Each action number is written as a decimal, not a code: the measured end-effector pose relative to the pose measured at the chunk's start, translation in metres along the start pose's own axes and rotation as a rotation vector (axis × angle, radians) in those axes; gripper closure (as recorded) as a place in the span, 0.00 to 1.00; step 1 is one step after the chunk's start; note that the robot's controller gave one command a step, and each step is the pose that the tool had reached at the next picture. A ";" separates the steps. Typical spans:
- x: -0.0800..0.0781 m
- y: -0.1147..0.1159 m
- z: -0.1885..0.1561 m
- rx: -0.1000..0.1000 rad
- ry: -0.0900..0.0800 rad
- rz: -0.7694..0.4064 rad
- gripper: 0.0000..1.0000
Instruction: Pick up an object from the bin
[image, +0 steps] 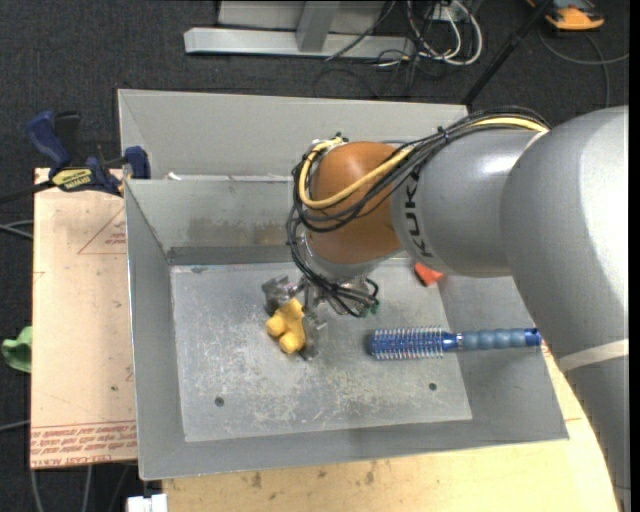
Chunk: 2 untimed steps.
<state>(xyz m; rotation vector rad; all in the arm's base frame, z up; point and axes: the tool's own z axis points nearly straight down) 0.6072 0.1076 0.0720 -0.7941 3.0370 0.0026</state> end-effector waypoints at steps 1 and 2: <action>0.010 0.011 -0.121 0.004 -0.008 -0.019 1.00; 0.028 -0.014 -0.163 0.004 -0.003 -0.316 1.00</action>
Offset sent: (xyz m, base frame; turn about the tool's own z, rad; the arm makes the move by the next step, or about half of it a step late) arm -0.0167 0.0034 0.1154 -0.0211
